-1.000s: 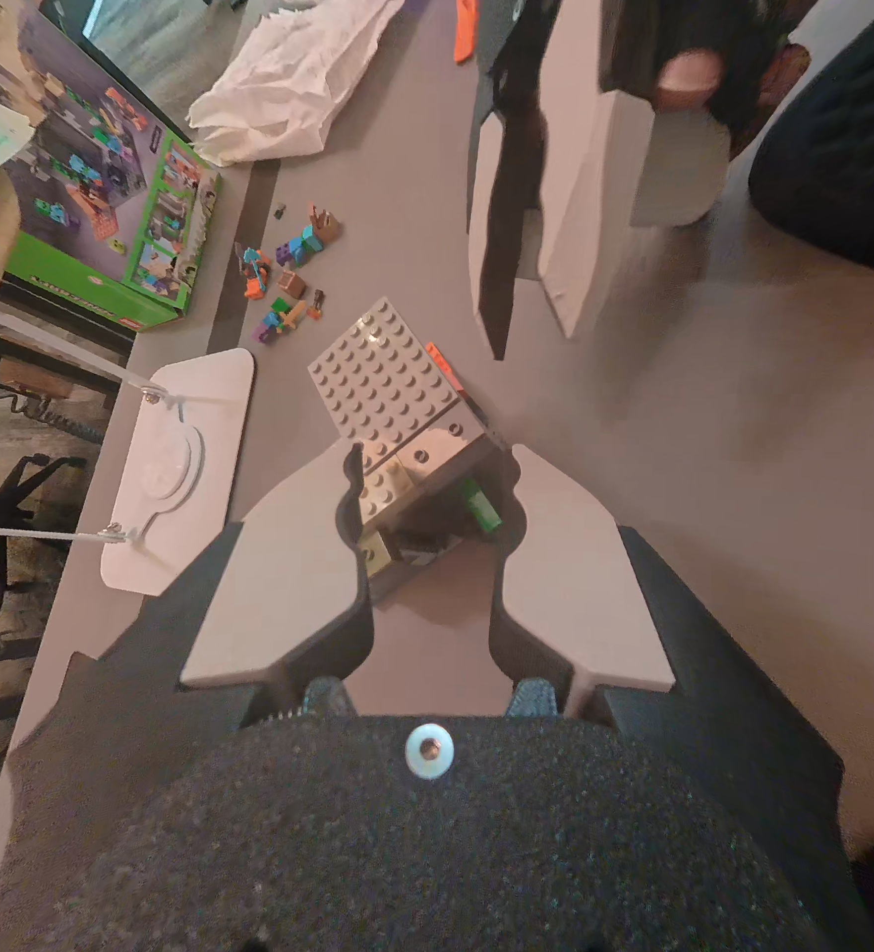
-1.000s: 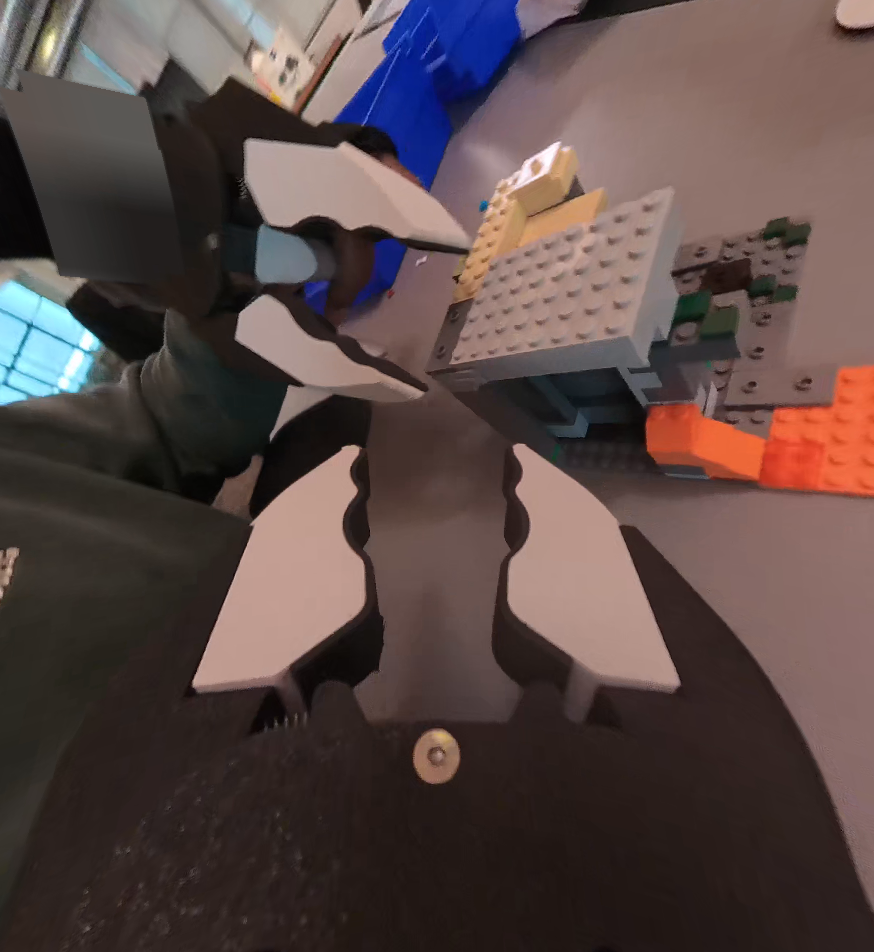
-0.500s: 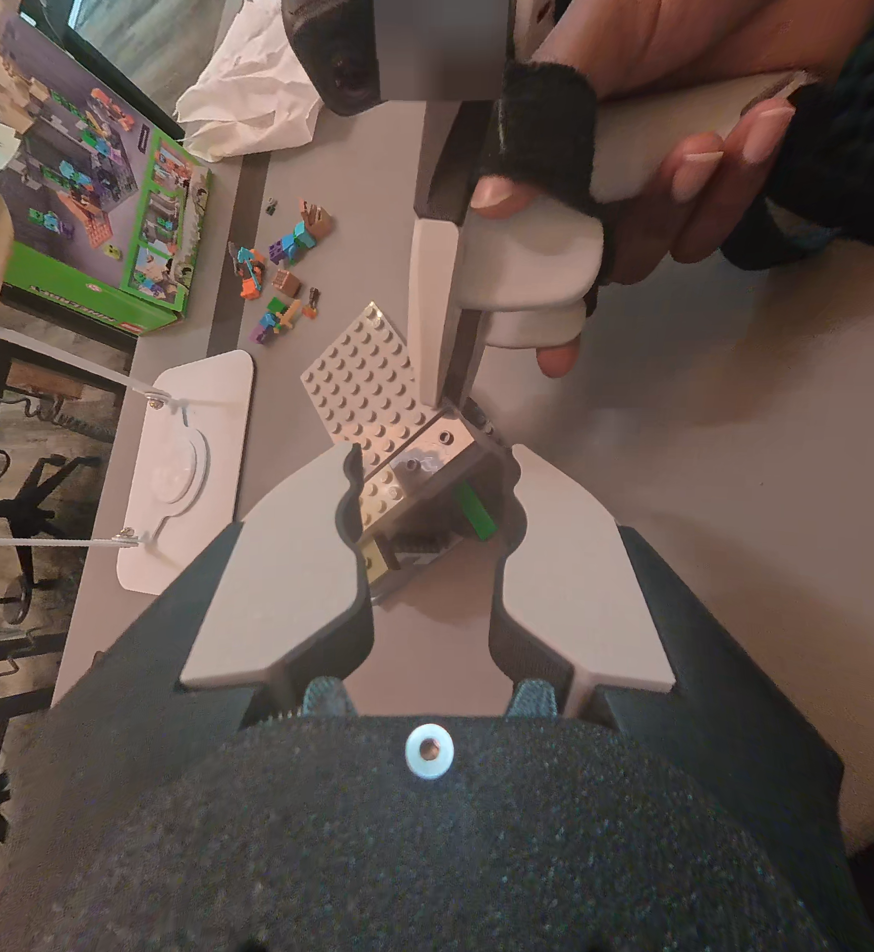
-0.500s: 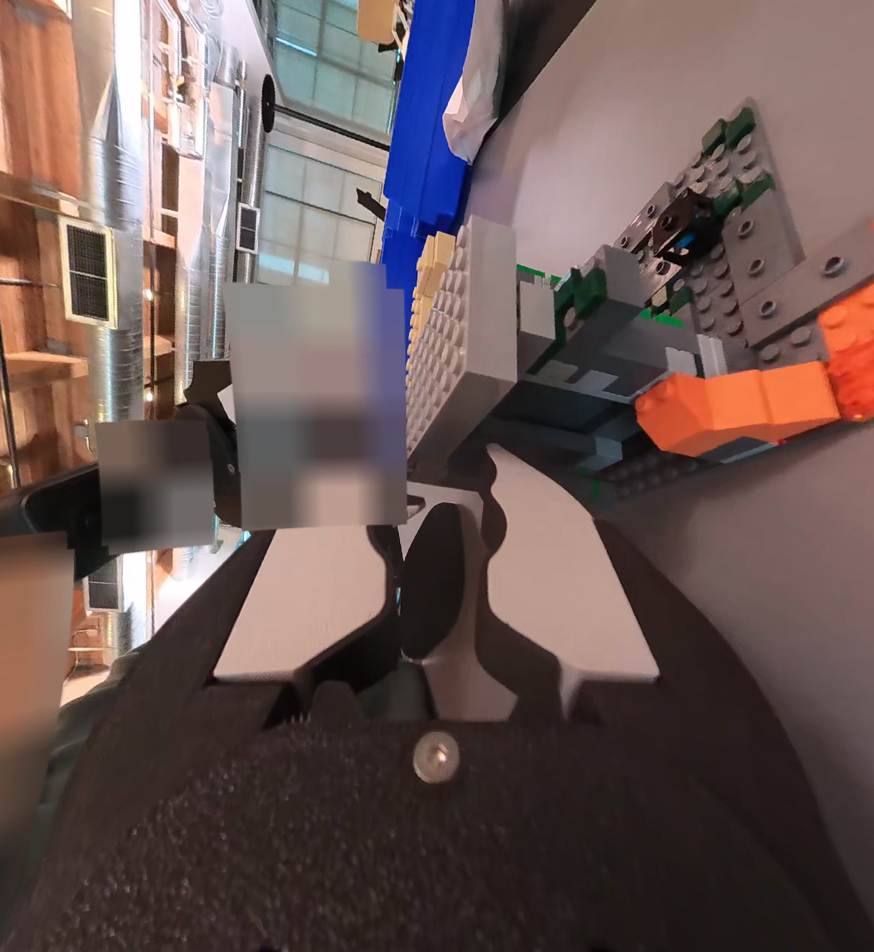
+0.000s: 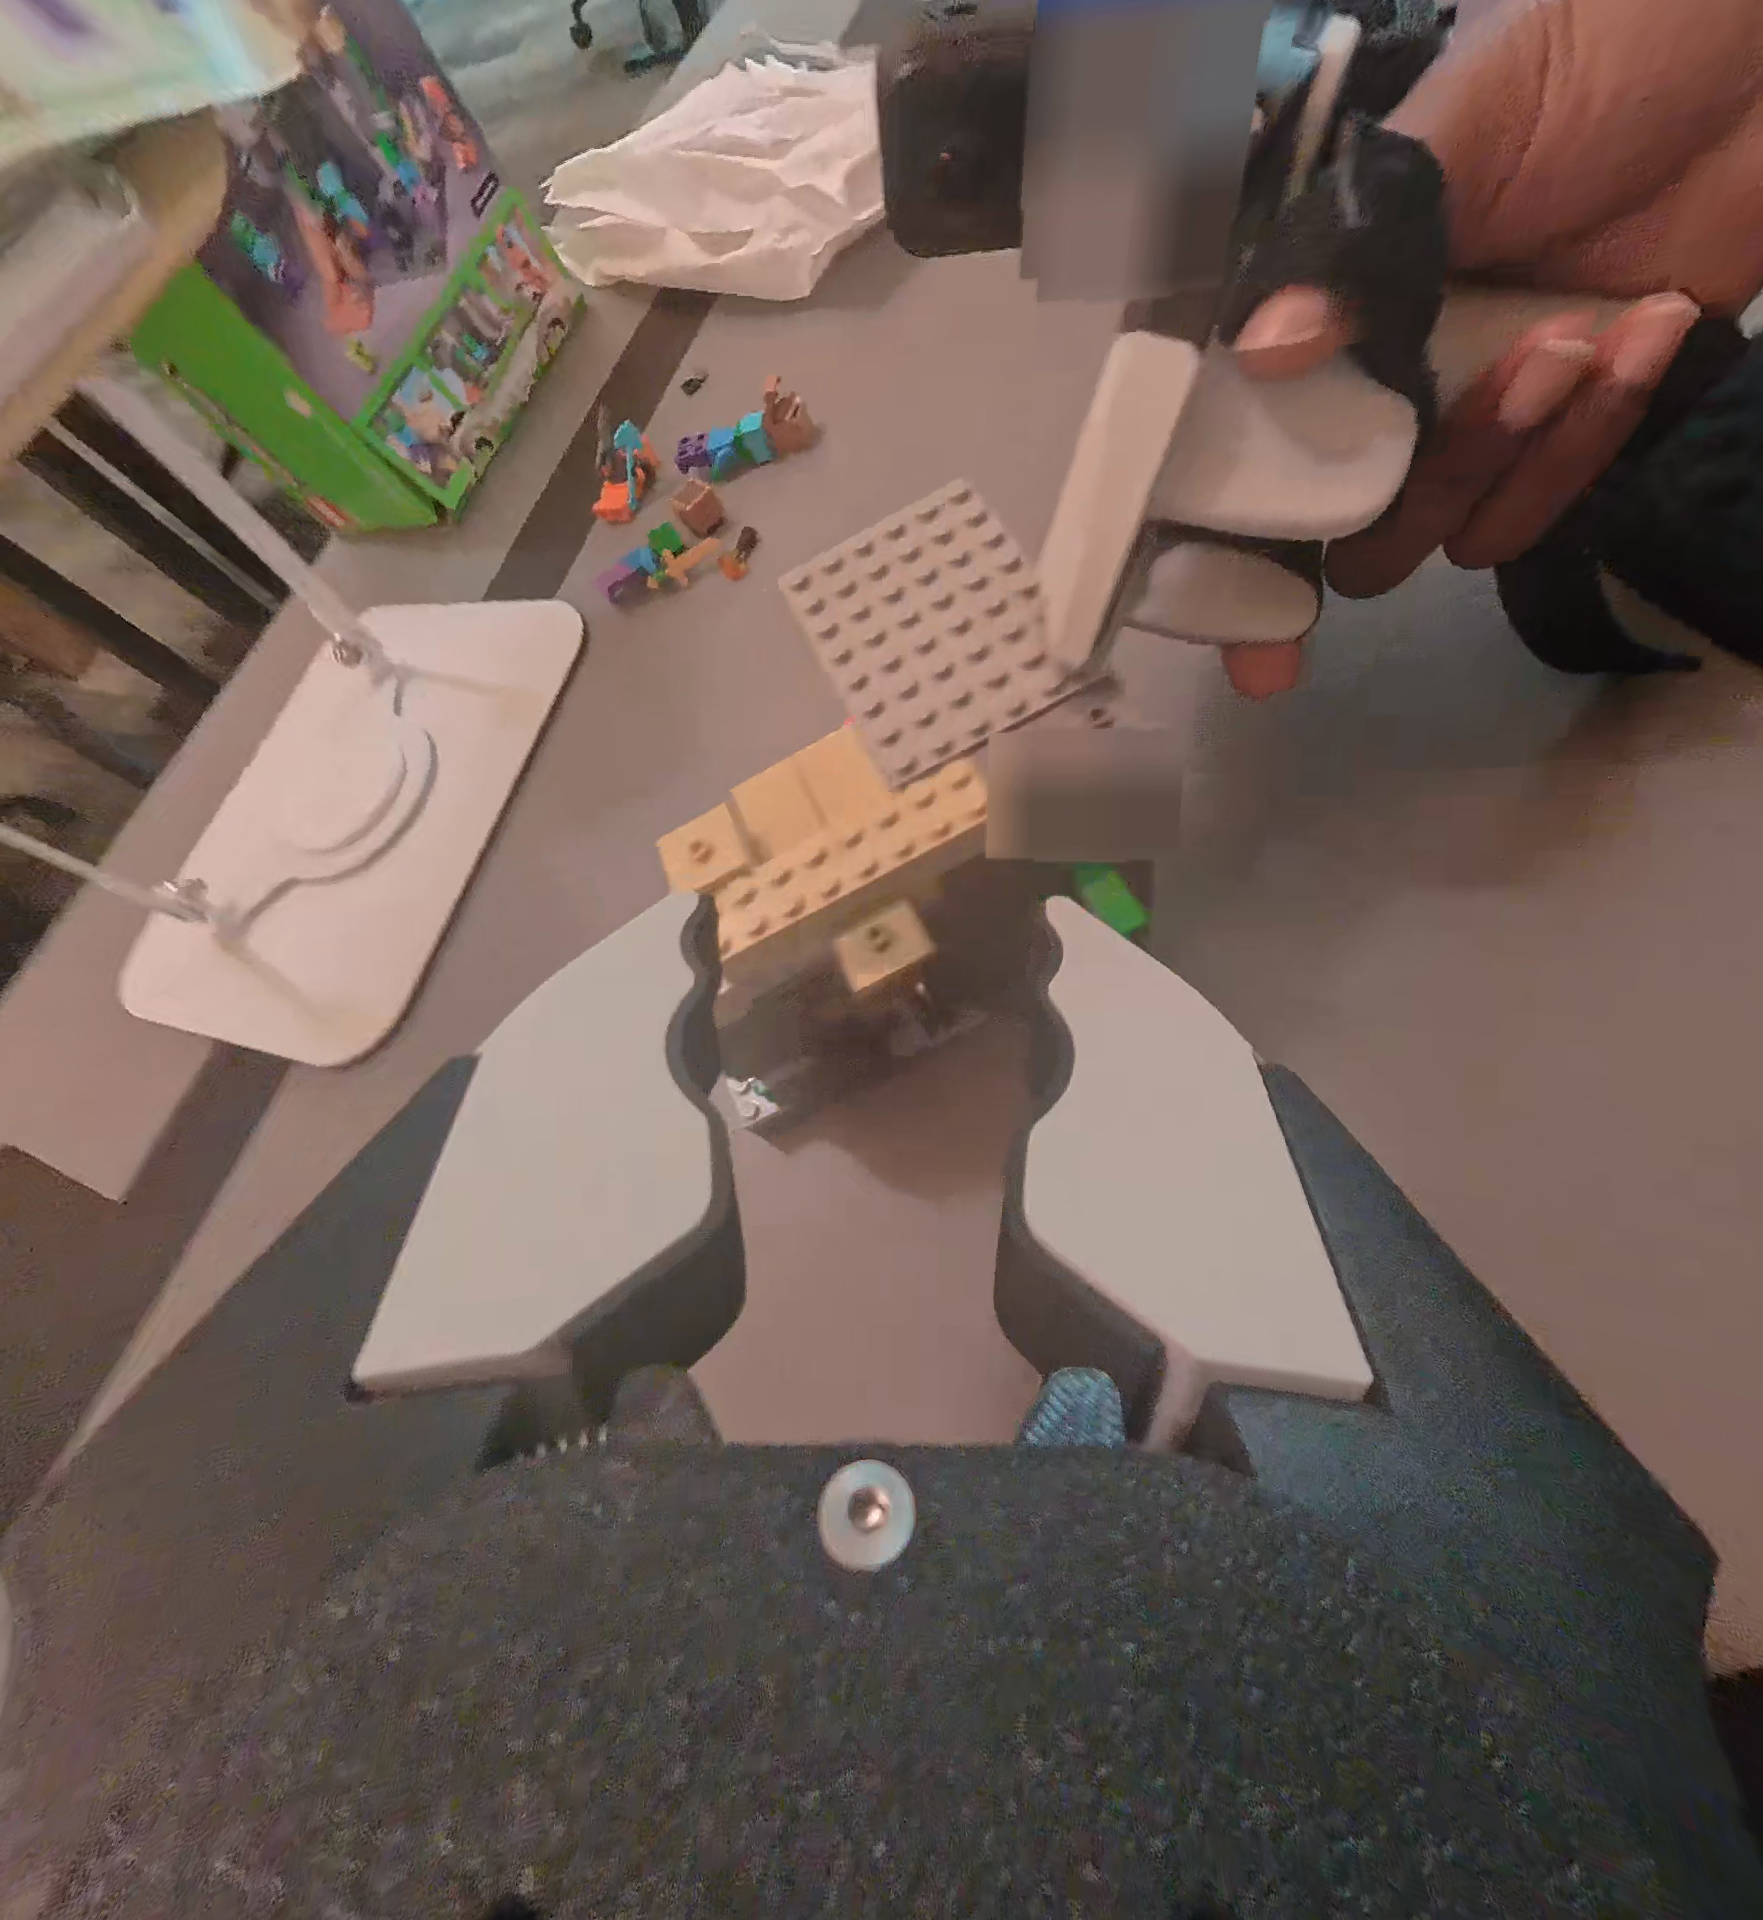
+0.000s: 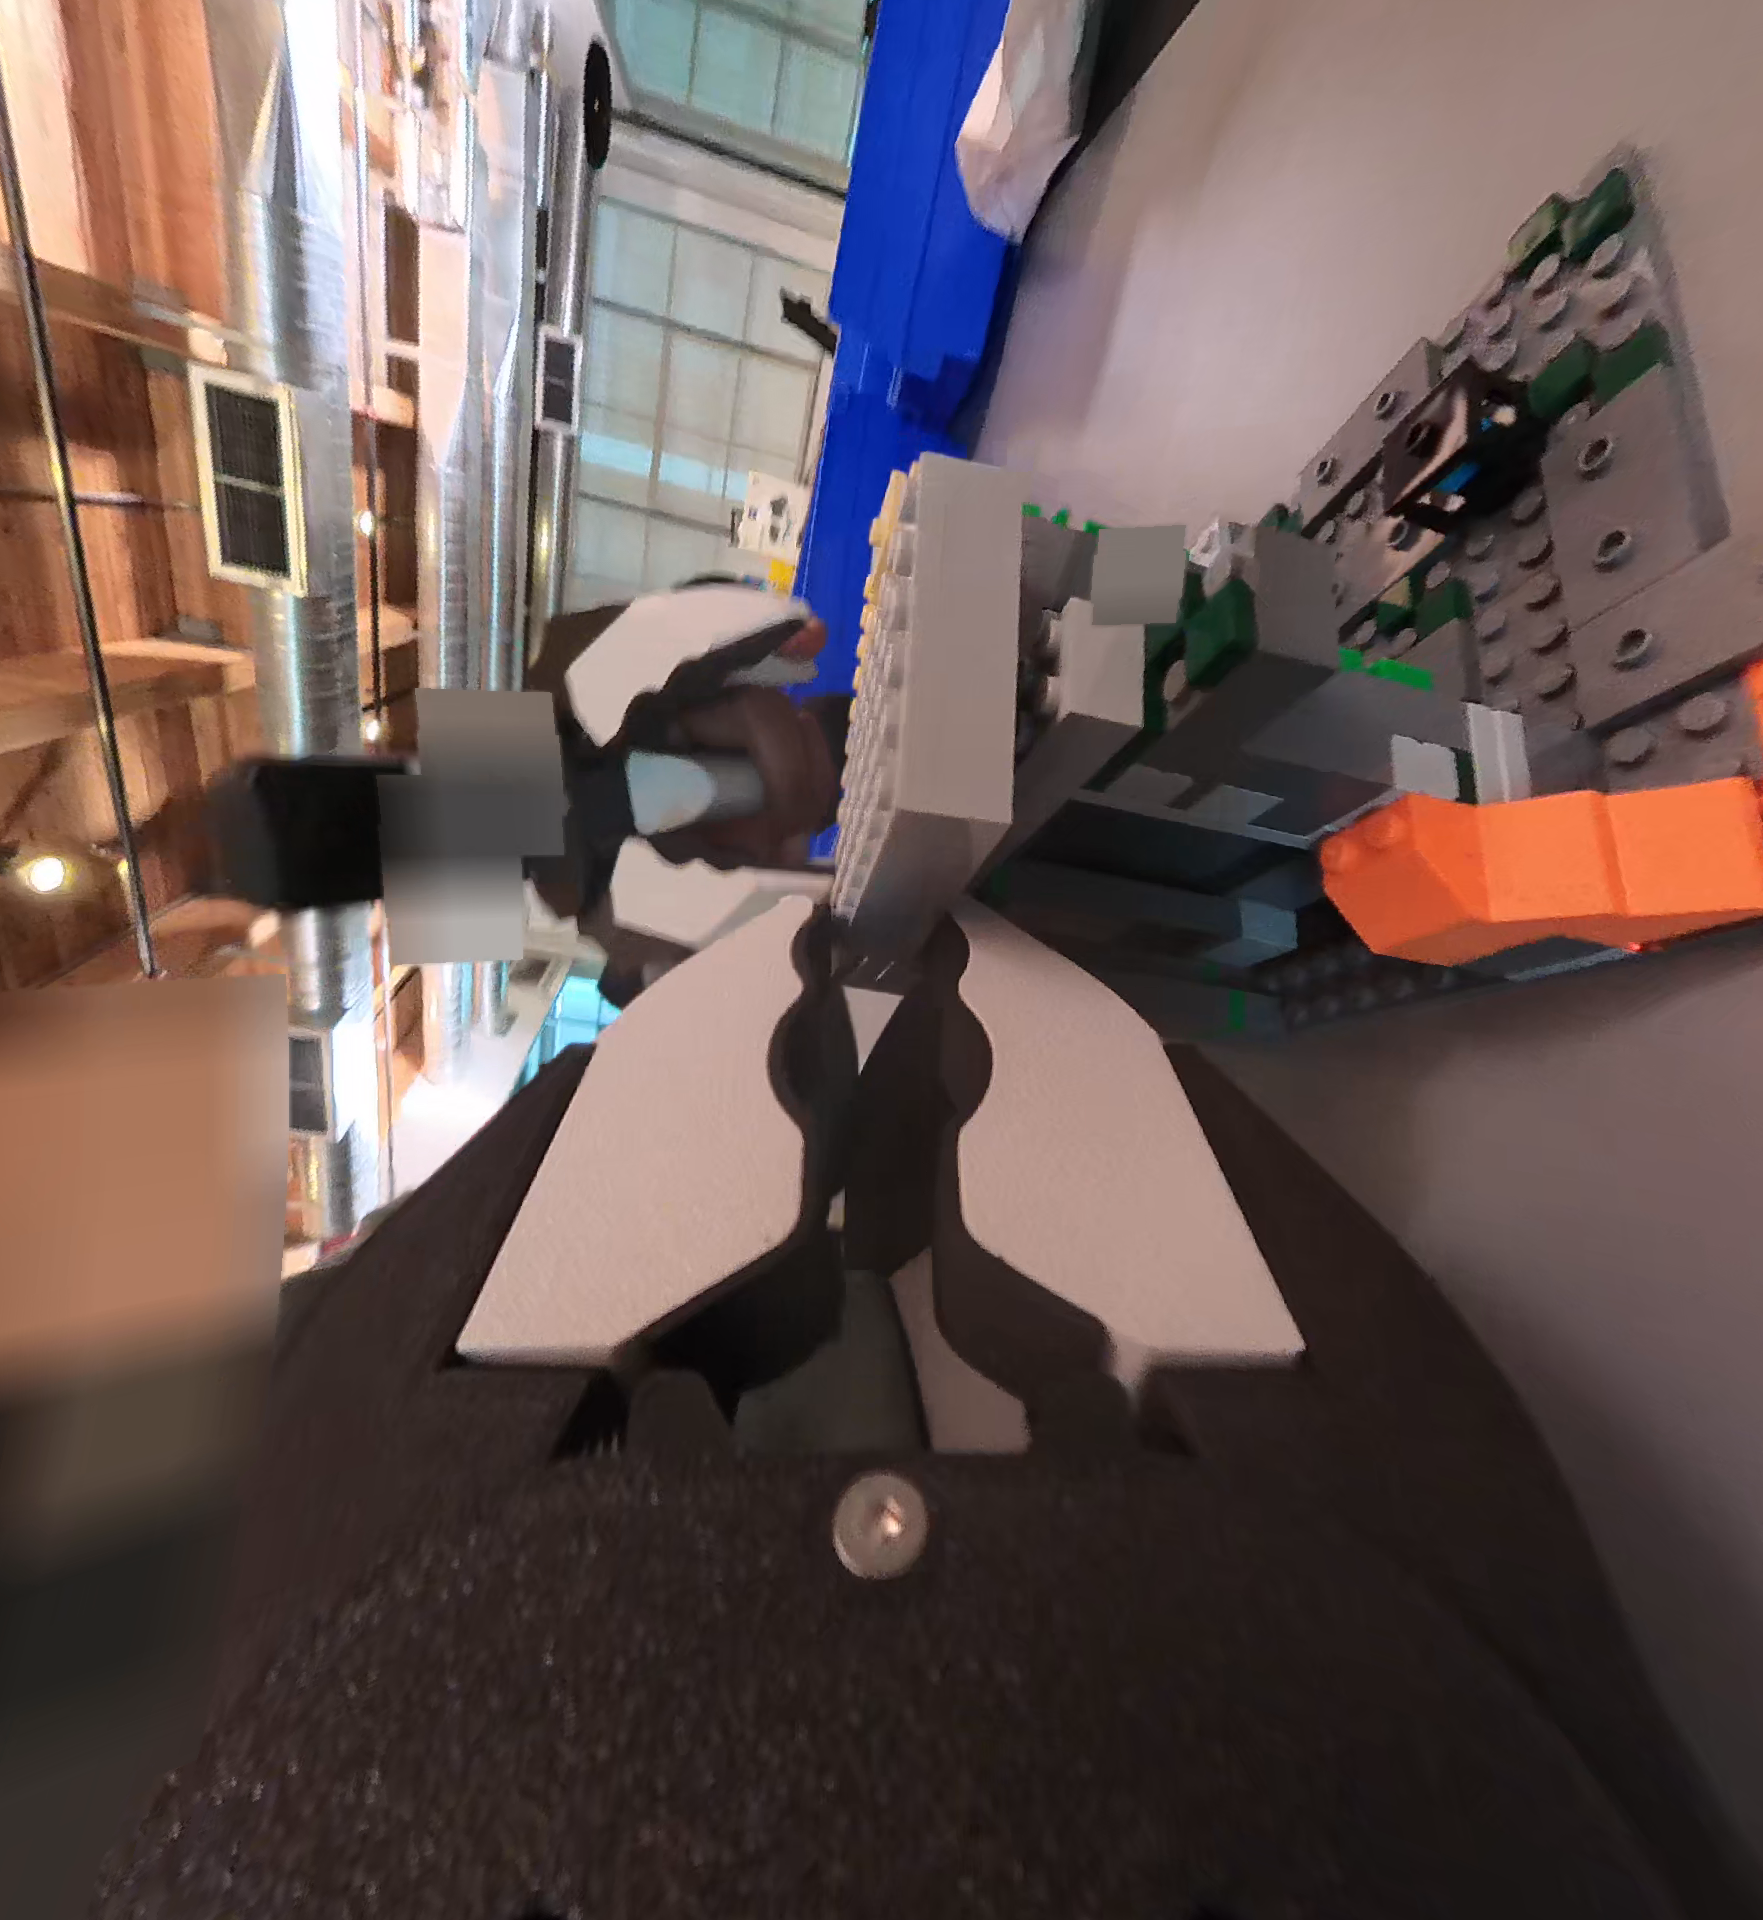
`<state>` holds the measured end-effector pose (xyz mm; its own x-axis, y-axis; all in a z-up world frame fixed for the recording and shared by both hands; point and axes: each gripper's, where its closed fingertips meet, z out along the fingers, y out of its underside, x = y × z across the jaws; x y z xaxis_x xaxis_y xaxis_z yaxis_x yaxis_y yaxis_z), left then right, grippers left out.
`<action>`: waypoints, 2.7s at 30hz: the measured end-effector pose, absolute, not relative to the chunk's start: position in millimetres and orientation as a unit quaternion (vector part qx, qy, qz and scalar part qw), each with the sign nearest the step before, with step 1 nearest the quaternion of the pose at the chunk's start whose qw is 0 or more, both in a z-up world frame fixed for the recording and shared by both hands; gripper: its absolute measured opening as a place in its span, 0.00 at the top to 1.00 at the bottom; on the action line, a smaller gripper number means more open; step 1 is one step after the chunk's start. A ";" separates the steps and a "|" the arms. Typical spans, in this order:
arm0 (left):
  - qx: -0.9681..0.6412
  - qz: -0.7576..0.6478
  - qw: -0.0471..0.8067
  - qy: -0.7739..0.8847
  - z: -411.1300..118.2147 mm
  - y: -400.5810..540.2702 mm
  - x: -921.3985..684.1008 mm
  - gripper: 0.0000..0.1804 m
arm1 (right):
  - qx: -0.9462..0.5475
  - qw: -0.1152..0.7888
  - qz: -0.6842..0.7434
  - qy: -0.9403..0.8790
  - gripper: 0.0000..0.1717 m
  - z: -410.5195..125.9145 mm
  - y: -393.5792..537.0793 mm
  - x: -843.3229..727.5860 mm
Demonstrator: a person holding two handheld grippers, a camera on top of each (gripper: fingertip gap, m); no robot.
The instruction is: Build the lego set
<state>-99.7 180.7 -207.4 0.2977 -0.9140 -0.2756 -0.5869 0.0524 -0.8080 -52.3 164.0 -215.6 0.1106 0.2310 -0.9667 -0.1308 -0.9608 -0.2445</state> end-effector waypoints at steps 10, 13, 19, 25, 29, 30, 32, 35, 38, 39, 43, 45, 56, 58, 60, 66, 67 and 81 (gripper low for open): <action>-0.618 -0.310 0.396 0.604 -244.5 168.1 -97.6 0.66 | -0.685 -0.013 0.695 -0.218 0.89 -215.2 148.5 -28.0; -0.608 -0.286 0.400 0.623 -252.1 163.1 -89.0 0.75 | -0.679 -0.036 0.688 -0.252 0.89 -215.2 145.9 -27.0; -0.620 -0.286 0.413 0.602 -253.0 159.1 -89.2 0.82 | -0.674 -0.045 0.698 -0.239 0.89 -215.1 143.5 -25.4; -0.630 -0.277 0.417 0.593 -252.9 154.2 -89.0 0.82 | -0.685 -0.042 0.685 -0.242 0.89 -215.0 139.2 -25.0; -0.632 -0.275 0.421 0.589 -253.2 152.0 -88.3 0.83 | -0.692 -0.035 0.674 -0.255 0.88 -216.0 134.2 -25.6; -0.634 -0.278 0.420 0.586 -253.1 151.8 -87.8 0.83 | -0.693 -0.032 0.674 -0.255 0.87 -216.5 133.6 -26.6; -0.633 -0.280 0.421 0.586 -253.2 151.7 -87.8 0.83 | -0.692 -0.026 0.675 -0.255 0.88 -216.8 134.3 -26.9; -0.633 -0.284 0.421 0.584 -253.3 152.1 -87.6 0.83 | -0.686 -0.022 0.684 -0.247 0.89 -216.5 136.4 -26.6; -0.631 -0.286 0.422 0.585 -253.2 151.8 -87.8 0.83 | -0.678 -0.020 0.697 -0.234 0.89 -216.0 136.8 -26.4; -0.631 -0.287 0.422 0.585 -253.1 151.5 -87.8 0.83 | -0.679 -0.017 0.696 -0.234 0.89 -216.2 136.5 -26.4; -0.628 -0.291 0.421 0.586 -253.1 150.8 -87.5 0.83 | -0.680 -0.028 0.702 -0.210 0.90 -215.9 136.0 -26.2; -0.628 -0.291 0.421 0.586 -253.1 150.8 -87.5 0.83 | -0.684 -0.032 0.699 -0.205 0.90 -216.0 136.1 -26.4; -0.629 -0.294 0.423 0.583 -253.1 150.8 -87.5 0.83 | -0.689 -0.029 0.705 -0.163 0.91 -215.6 137.1 -27.1; -0.627 -0.293 0.425 0.583 -253.1 150.1 -87.0 0.83 | -0.689 -0.024 0.706 -0.161 0.91 -215.3 136.3 -27.1; -0.628 -0.287 0.429 0.582 -253.1 150.3 -86.8 0.83 | -0.690 -0.014 0.708 -0.151 0.90 -215.4 138.6 -26.6; -0.637 -0.272 0.440 0.571 -253.1 146.9 -87.0 0.84 | -0.697 0.016 0.710 -0.093 0.88 -216.7 142.9 -26.7; -0.640 -0.269 0.442 0.569 -253.1 146.6 -87.3 0.84 | -0.700 0.023 0.709 -0.085 0.88 -217.2 143.3 -27.1; -0.659 -0.234 0.452 0.554 -253.8 139.1 -86.7 0.84 | -0.768 0.093 0.630 -0.070 0.81 -223.8 147.9 -30.7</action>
